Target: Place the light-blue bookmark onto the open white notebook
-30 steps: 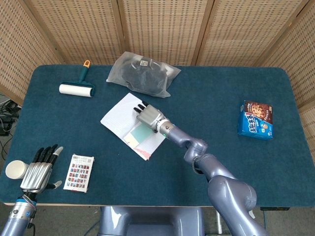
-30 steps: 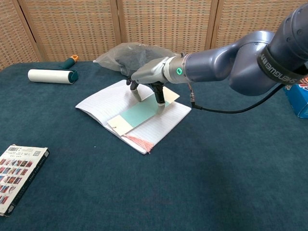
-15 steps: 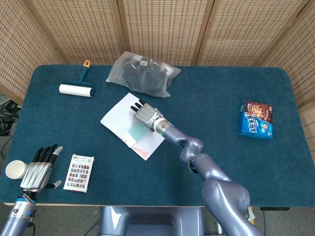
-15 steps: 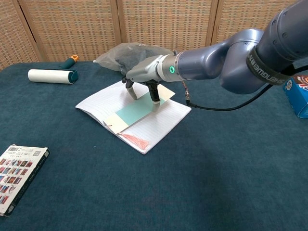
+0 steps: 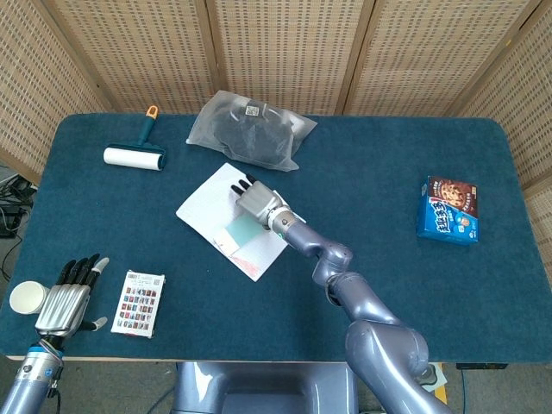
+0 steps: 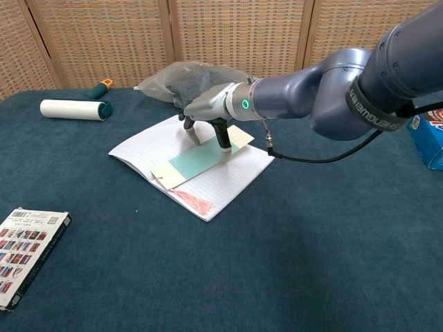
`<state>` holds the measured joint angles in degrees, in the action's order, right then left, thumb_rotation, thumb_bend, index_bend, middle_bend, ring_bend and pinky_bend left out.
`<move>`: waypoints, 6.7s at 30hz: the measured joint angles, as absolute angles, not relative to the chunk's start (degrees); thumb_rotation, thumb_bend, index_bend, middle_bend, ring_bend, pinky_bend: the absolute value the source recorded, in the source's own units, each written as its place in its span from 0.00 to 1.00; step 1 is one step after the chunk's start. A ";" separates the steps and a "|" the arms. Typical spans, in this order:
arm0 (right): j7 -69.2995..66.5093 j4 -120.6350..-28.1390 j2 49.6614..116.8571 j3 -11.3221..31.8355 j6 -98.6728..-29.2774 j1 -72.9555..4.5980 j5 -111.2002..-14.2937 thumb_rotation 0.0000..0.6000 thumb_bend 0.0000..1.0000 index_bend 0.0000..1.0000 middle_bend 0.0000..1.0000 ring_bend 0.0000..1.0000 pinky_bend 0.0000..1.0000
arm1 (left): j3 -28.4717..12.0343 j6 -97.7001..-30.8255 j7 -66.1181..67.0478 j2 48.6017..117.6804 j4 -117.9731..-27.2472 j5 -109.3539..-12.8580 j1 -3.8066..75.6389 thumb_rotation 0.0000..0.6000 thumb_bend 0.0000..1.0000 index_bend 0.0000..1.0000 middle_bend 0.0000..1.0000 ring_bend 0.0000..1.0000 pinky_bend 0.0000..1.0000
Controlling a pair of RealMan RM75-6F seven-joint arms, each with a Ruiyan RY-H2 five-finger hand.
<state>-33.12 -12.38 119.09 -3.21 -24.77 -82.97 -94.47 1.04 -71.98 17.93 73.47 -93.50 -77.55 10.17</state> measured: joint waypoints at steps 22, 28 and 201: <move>-28.47 -17.04 115.95 -1.26 -30.92 -81.28 -92.43 1.00 0.36 0.28 0.08 0.00 0.09 | 1.28 -73.81 17.62 72.97 -94.17 -78.66 9.69 1.00 0.00 0.00 0.00 0.00 0.00; -25.01 -25.92 111.27 -0.18 -33.74 -79.65 -91.47 1.00 0.70 0.30 0.11 0.00 0.13 | 1.62 -74.50 18.19 73.07 -94.47 -79.58 9.50 1.00 0.00 0.00 0.00 0.00 0.00; 17.24 -92.09 75.57 -4.07 -80.43 -25.96 -74.24 1.00 0.24 0.00 0.00 0.00 0.00 | 3.09 -80.30 21.58 73.95 -95.75 -85.69 7.22 1.00 0.00 0.00 0.00 0.00 0.00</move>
<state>17.24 -92.09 75.57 -4.07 -80.43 -25.96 -74.24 3.09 -80.30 21.58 73.95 -95.75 -85.69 7.22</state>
